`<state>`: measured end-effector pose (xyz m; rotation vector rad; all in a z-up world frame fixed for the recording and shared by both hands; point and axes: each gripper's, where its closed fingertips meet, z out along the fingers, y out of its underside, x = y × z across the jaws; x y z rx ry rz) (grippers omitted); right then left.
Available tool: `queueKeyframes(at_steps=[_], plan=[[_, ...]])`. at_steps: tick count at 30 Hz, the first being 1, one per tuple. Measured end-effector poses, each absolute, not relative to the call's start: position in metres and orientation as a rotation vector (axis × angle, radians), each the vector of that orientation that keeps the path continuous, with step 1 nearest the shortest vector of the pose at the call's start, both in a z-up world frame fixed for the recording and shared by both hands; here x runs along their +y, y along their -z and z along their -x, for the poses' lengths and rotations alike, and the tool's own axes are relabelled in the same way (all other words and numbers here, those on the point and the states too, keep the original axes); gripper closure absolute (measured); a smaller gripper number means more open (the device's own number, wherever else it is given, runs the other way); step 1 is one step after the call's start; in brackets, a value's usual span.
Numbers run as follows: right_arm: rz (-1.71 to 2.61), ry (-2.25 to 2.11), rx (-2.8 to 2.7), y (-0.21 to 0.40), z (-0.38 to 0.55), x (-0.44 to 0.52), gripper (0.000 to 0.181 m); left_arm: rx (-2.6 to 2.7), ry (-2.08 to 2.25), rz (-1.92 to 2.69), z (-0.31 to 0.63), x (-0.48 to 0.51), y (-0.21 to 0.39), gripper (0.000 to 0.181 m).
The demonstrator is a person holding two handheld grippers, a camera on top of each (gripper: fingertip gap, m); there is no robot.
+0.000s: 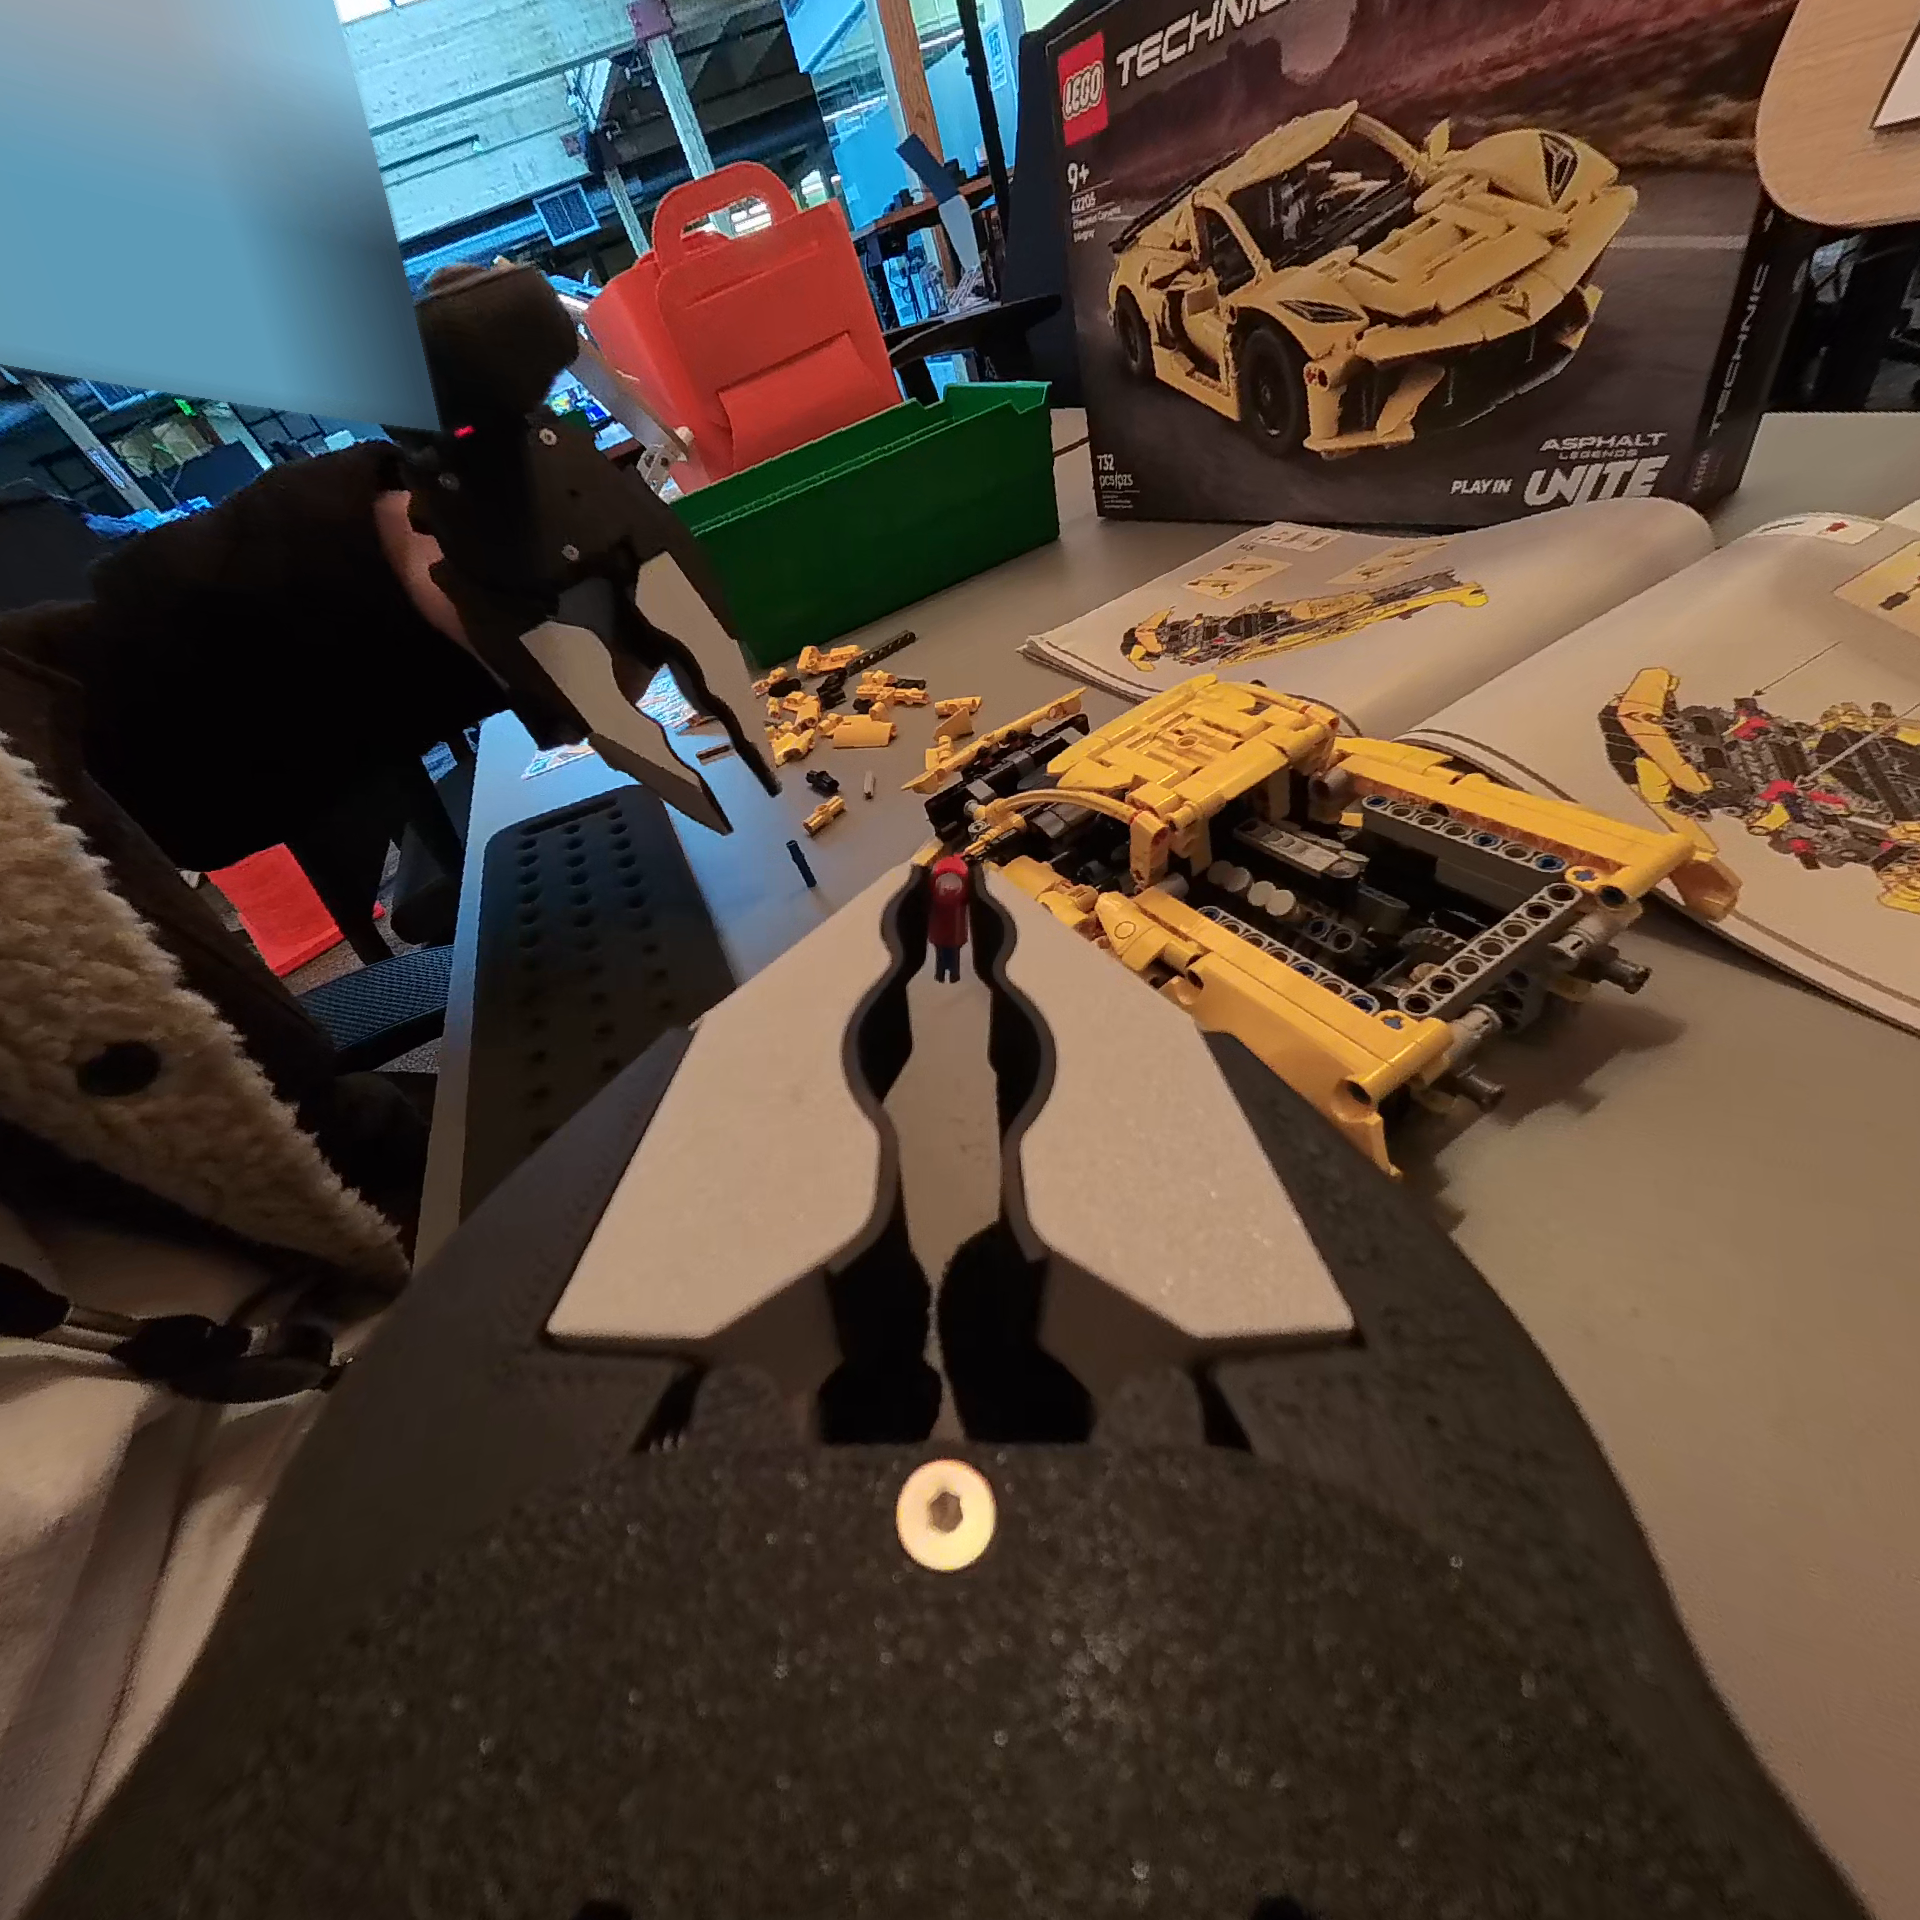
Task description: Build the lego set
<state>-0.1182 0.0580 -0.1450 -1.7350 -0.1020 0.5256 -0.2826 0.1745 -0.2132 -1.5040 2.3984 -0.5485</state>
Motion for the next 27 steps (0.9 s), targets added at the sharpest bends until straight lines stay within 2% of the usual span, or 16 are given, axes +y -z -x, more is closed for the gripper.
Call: queueKeyframes(at_steps=[20, 24, 27], plan=[[1.721, -0.548, -0.093, 0.143, 0.118, 0.057, 0.175, 2.515, 0.436, 1.522, 0.273, 0.177, 0.243, 0.164], [1.719, -0.549, -0.092, 0.143, 0.117, 0.057, 0.175, 2.519, 0.457, 1.515, 0.272, 0.176, 0.246, 0.176], [1.719, -0.548, -0.093, 0.143, 0.117, 0.057, 0.175, 2.509, 0.484, 1.514, 0.271, 0.177, 0.246, 0.176]])
